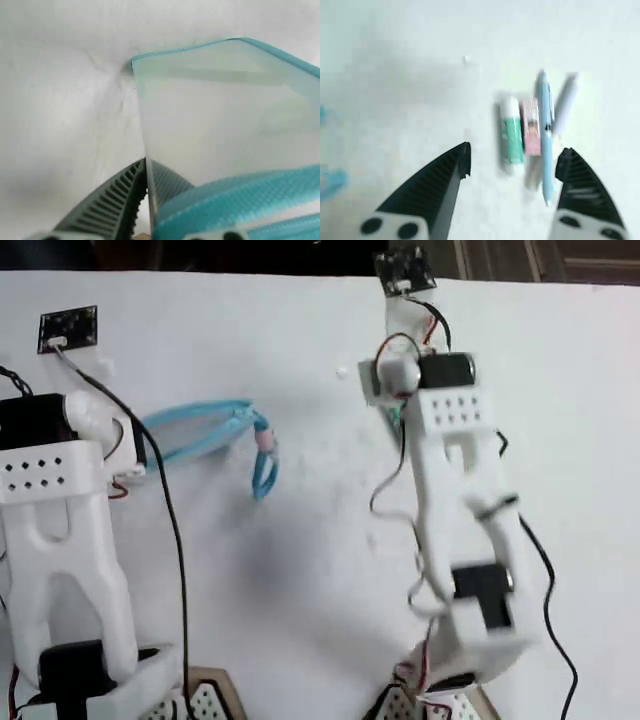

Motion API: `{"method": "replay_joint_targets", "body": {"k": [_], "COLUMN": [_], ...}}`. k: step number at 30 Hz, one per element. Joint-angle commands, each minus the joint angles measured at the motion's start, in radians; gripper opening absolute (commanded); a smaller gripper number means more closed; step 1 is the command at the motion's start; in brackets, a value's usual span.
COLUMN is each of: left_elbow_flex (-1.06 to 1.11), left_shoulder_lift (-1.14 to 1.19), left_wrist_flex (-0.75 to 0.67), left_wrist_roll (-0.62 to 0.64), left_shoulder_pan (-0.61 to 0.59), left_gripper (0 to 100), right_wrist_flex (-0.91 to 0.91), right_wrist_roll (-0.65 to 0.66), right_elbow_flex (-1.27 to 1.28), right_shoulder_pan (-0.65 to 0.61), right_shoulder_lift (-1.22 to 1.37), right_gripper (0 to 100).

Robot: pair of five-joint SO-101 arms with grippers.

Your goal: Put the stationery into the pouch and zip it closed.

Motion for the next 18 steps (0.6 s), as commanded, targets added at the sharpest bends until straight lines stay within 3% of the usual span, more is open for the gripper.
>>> {"method": "replay_joint_targets", "body": {"k": [1, 9, 16, 18], "left_elbow_flex": [0.002, 0.002, 0.002, 0.000], "left_shoulder_lift": [0.031, 0.033, 0.033, 0.033], "left_wrist_flex": [0.002, 0.000, 0.000, 0.000], "left_wrist_roll": [-0.002, -0.002, -0.003, -0.003], "left_shoulder_pan": [0.012, 0.012, 0.010, 0.010], "left_gripper": [2, 2, 2, 2], "right_wrist_flex": [0.036, 0.051, 0.183, 0.248], "right_wrist_roll": [0.038, 0.035, 0.038, 0.041], "right_elbow_flex": [-0.176, -0.571, -0.964, -1.045], "right_shoulder_pan": [0.051, 0.044, 0.015, 0.008], "right_shoulder_lift": [0.213, 0.674, 0.972, 1.029], "right_gripper": [27.2, 27.4, 26.9, 22.8]}}
